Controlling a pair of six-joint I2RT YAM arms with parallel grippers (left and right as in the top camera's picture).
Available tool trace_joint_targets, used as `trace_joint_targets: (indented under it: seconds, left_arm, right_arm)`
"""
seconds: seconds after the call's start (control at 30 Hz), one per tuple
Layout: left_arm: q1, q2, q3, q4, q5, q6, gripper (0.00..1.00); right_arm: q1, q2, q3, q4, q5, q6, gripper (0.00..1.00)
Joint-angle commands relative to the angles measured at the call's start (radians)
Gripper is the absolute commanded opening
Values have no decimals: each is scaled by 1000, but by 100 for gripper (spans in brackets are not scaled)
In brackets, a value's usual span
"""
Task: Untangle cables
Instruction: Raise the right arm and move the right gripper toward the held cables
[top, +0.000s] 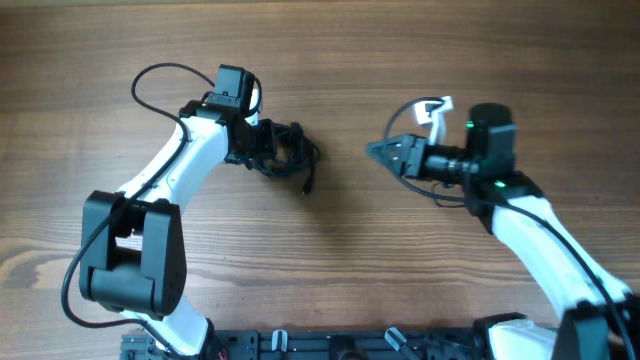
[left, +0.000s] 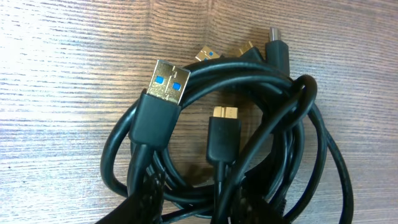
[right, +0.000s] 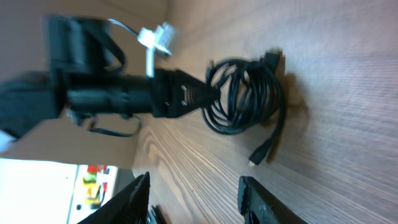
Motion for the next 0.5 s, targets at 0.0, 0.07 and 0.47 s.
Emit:
trace_joint_targets:
  seconds: [0.0,0.07,0.47]
  left_arm:
    - [0,14,-12,10,-27,-9,24]
    - [0,14,-12,8,-27,-9,15]
    - [-51,15,-12,-107,-8,54,8]
  right_arm:
    - [64,86,16,69,34,18,44]
    - [92,128,16,122,46,27,44]
    - [225,317,16,207,202,232,45]
